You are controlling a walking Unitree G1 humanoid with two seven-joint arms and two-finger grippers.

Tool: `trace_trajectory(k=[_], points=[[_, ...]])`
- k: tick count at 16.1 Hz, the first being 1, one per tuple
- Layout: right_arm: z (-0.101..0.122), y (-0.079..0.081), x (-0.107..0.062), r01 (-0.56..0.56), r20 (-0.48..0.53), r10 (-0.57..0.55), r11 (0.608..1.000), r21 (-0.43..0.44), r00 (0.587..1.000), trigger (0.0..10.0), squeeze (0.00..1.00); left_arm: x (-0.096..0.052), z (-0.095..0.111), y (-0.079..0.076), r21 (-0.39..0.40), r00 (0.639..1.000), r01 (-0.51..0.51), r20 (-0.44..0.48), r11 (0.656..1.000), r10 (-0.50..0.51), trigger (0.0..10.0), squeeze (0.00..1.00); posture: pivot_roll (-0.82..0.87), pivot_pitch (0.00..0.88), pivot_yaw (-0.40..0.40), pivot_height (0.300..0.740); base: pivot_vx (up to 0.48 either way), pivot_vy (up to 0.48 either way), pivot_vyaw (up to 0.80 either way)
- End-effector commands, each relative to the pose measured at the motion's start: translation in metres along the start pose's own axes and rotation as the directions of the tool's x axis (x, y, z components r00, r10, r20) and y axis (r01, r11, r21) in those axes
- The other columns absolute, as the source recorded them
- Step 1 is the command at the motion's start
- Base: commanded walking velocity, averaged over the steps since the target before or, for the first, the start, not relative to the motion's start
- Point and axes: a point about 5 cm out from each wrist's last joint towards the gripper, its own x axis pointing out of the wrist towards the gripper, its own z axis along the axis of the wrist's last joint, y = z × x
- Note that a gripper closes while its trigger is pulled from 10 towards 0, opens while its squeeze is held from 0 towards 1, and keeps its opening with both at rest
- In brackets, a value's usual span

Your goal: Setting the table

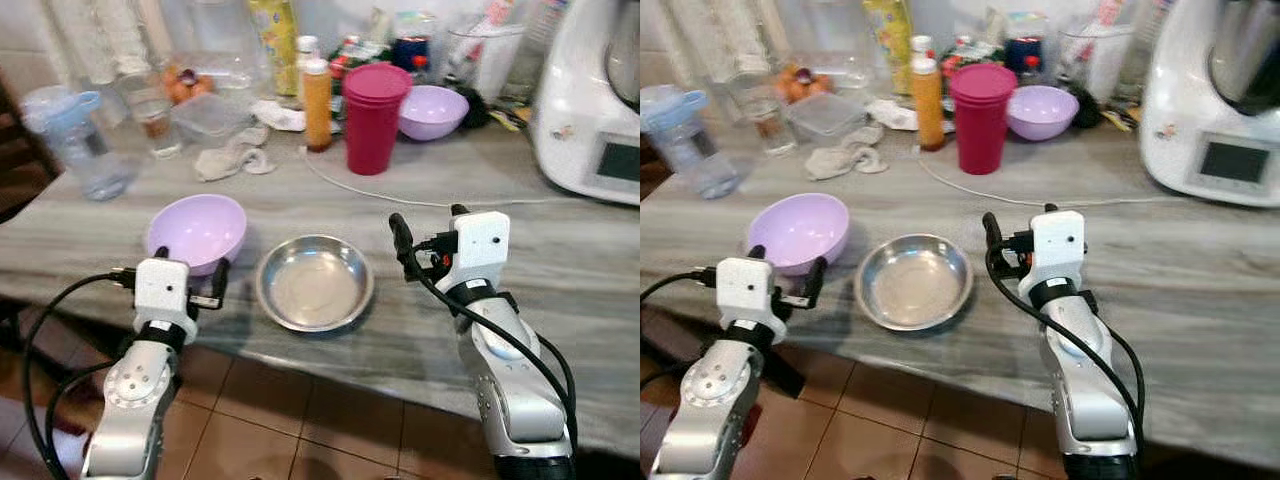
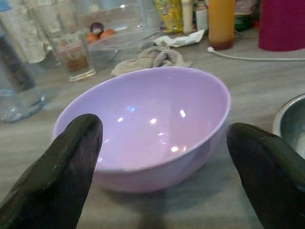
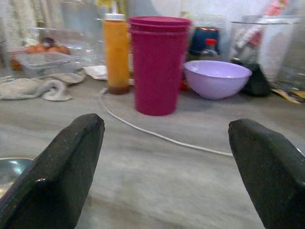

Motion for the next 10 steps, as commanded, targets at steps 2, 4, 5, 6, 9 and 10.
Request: trace_trajectory(k=[2,4,5,6,9,10], points=[[0.0045,-0.0011,0.0004,0.006,0.018,-0.007,1.000,0.010,1.000,10.0,0.00,0.0027,0.0029,0.0005,0.005,1.000,-0.012,-0.001,1.000,0.012,10.0,0.00,-0.16,0.082,0.069,0.740,0.000,0.000,-0.25],[0.0043,-0.0008,0.0005,0.007,0.017,-0.007,1.000,0.010,1.000,10.0,0.00,0.0028,0.0022,-0.0011,0.004,1.000,-0.010,-0.008,1.000,0.010,10.0,0.00,-0.16,0.083,0.069,0.740,0.000,0.000,0.00],[0.0043,-0.0010,0.0005,0.007,0.016,-0.007,1.000,0.009,1.000,10.0,0.00,0.0027,0.0020,-0.0014,0.003,1.000,-0.010,-0.011,1.000,0.010,10.0,0.00,-0.16,0.083,0.068,0.740,0.000,0.000,0.00],[0.0041,-0.0013,0.0005,0.009,0.016,-0.009,1.000,0.009,1.000,10.0,0.00,0.0026,0.0019,-0.0012,0.004,1.000,-0.012,-0.010,1.000,0.012,10.0,0.00,-0.16,0.083,0.068,0.740,0.000,0.000,0.00],[0.0038,-0.0032,0.0017,0.017,0.015,-0.017,1.000,0.005,1.000,10.0,0.00,0.0037,0.0020,-0.0018,0.001,1.000,-0.012,-0.012,1.000,0.012,10.0,0.00,-0.16,0.084,0.066,0.740,0.000,0.000,0.00],[0.0036,-0.0037,0.0021,0.019,0.014,-0.019,1.000,0.005,1.000,10.0,0.00,0.0041,0.0022,-0.0020,0.000,1.000,-0.011,-0.012,1.000,0.011,10.0,0.00,-0.16,0.083,0.065,0.740,0.000,0.000,0.00]])
